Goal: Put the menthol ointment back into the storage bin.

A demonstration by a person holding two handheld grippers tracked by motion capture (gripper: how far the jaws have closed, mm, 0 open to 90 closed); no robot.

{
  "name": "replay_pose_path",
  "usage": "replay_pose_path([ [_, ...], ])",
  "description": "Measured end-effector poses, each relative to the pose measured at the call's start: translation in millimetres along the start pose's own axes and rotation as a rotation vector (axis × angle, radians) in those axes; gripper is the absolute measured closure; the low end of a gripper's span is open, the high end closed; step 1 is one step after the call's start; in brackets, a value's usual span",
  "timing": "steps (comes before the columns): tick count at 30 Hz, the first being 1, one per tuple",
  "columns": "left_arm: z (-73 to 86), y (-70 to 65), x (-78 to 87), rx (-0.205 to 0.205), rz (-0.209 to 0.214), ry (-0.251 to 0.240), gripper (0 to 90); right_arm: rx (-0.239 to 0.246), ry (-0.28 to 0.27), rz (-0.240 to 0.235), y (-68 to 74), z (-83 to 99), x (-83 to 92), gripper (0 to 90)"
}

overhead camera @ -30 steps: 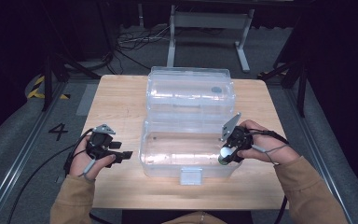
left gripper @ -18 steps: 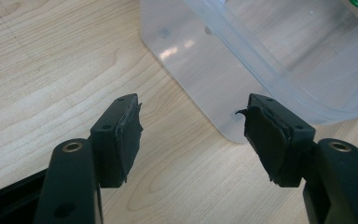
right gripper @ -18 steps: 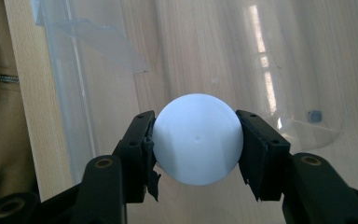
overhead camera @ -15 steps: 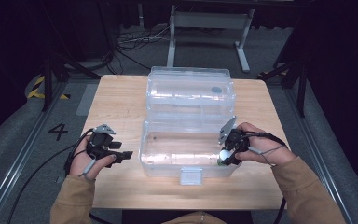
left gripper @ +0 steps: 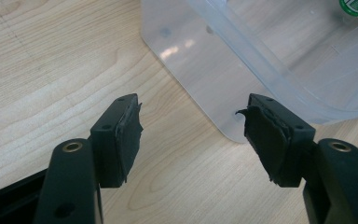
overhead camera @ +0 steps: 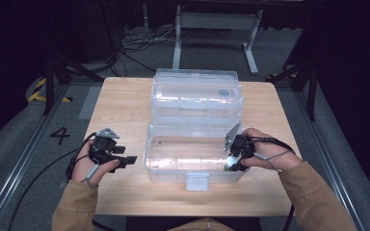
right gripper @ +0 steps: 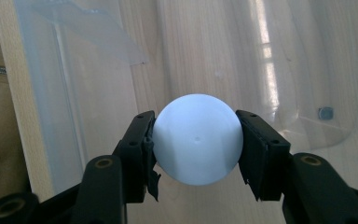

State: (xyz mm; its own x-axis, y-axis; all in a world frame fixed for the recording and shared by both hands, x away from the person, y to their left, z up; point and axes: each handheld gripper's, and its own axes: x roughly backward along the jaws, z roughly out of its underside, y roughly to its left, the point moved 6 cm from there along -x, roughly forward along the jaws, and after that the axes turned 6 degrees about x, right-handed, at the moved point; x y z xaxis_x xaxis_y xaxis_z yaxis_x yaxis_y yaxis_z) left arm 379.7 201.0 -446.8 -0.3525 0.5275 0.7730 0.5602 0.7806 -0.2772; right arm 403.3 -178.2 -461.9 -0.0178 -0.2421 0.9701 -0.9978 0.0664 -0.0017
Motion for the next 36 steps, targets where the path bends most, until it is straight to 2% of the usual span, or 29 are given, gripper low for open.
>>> replay_pose_path([
  [25, 0.6, 2.0, -0.4, 0.001, -0.001, 0.003, 36.5, -0.005, 0.040, -0.017, -1.8, 3.3, -7.1, 50.2],
  [36, 1.1, 2.7, -1.2, 0.007, 0.004, 0.006, 36.4, -0.025, 0.058, -0.030, -2.5, 5.6, -7.4, 50.2],
])
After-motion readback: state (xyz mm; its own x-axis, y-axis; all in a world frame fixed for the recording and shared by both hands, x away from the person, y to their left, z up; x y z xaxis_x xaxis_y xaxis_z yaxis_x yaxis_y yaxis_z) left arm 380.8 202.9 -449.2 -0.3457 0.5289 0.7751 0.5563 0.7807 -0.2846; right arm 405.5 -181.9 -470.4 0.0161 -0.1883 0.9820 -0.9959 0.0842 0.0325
